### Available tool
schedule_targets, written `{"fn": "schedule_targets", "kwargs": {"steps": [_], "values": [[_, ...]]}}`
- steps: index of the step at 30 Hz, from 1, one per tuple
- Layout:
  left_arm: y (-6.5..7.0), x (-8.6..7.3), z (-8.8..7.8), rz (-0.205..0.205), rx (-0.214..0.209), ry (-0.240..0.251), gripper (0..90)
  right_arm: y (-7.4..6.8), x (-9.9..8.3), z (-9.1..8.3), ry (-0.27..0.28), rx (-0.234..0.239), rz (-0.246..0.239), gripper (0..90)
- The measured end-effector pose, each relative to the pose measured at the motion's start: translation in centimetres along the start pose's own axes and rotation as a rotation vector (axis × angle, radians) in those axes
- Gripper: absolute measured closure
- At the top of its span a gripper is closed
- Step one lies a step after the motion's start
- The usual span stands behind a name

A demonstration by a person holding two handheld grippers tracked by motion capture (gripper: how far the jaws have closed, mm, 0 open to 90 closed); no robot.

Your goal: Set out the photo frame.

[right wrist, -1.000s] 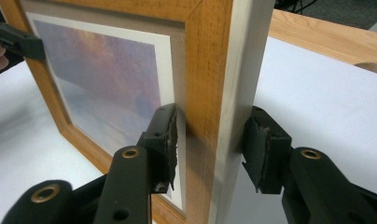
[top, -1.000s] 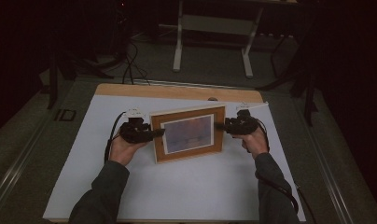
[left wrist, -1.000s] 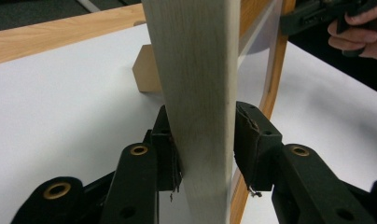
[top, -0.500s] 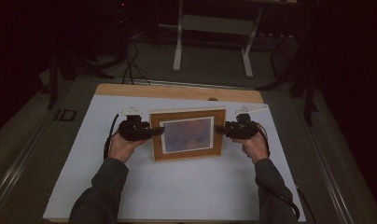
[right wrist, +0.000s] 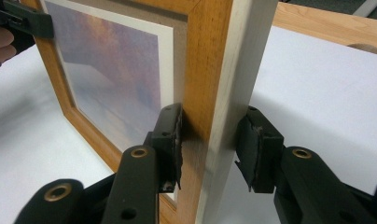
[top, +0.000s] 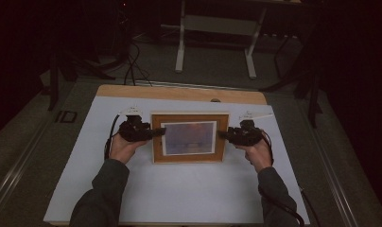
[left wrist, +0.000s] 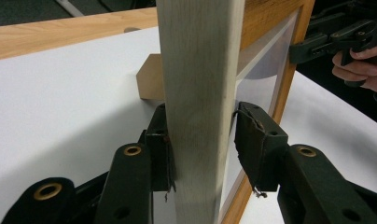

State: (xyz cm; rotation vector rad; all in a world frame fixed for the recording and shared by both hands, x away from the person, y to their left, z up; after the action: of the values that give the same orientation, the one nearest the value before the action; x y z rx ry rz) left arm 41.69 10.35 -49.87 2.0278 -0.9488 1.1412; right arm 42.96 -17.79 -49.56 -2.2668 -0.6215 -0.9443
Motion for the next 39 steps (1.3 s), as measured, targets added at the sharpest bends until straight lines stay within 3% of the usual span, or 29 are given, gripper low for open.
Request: {"fn": "schedule_targets", "kwargs": {"steps": [16, 28, 33, 39], "values": [[0.4, -0.3, -1.0, -0.037, -0.004, -0.023, 59.9, -0.9, -0.4, -0.1, -0.007, 0.014, 0.007, 62.6], [0.5, -0.3, -0.8, -0.044, 0.004, -0.024, 57.4, -1.0, -0.4, -0.1, -0.001, 0.012, -0.001, 61.5], [0.6, -0.2, -0.8, -0.032, 0.031, -0.027, 49.6, -0.8, -0.5, -0.2, 0.005, 0.004, 0.001, 53.9], [0.5, -0.1, -2.2, -0.023, 0.074, 0.008, 39.3, -0.4, -0.7, -1.2, 0.032, 0.004, 0.019, 45.2]]}}
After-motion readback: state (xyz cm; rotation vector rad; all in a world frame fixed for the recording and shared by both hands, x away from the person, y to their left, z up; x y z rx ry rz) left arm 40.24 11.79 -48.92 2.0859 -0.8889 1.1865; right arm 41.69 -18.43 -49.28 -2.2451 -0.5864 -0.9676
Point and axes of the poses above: each handheld gripper's, and its own axes: z roughly forward along the jaws, x roughly out of its top, y roughly to its right, the point moved 8 cm from there along z, roughly forward along the jaws, and after that the axes turned 10 degrees about z, right-handed, at the moved point
